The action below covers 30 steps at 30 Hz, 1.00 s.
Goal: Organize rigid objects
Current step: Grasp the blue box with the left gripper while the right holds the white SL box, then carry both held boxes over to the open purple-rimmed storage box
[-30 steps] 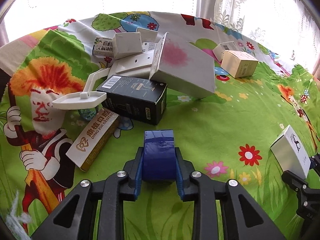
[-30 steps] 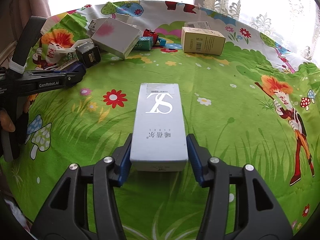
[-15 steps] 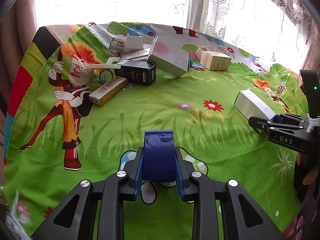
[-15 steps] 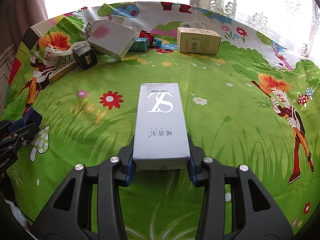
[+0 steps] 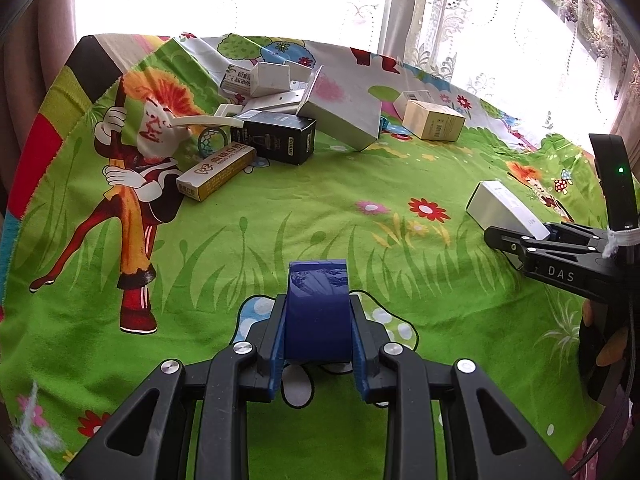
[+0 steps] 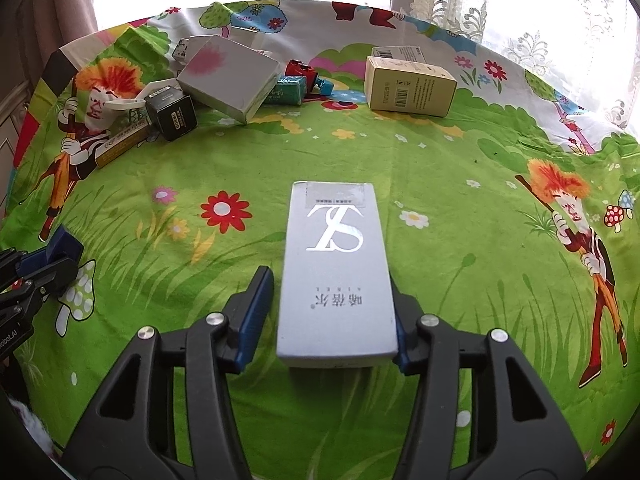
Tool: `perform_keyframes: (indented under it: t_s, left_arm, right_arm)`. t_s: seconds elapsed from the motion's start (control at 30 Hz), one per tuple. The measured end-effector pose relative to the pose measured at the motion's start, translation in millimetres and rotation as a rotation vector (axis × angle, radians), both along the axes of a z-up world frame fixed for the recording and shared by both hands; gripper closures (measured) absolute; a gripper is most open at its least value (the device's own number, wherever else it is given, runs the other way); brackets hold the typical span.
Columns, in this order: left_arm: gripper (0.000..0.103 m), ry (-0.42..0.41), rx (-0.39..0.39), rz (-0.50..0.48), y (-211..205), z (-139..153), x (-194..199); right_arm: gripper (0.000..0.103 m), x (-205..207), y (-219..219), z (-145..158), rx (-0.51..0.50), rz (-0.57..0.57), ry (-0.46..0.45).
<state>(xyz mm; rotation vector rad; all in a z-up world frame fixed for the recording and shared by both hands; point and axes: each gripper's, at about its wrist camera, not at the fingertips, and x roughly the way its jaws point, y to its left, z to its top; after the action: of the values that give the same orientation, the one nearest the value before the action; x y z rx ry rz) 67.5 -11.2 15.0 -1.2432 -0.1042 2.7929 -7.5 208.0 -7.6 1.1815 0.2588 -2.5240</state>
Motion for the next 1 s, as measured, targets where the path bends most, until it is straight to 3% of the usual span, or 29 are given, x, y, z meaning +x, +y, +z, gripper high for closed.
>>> perform_keyframes:
  t_s: [0.3,0.57,1.0]
  left_arm:
    - [0.074,0.014,0.005,0.01,-4.2,1.5,0.1]
    - [0.074,0.023,-0.014,-0.011,2.1,6.2,32.1]
    - [0.074,-0.009,-0.051,-0.075,39.2,6.2,75.4]
  right_arm:
    - [0.058,7.1,2.5,1.0,-0.012,-0.015,-0.012]
    - [0.058,56.7,17.2,14.0,-0.117,-0.025,-0.019]
    - [0.058,128.6,48.4,35.2,-0.119,-0.012,0.013]
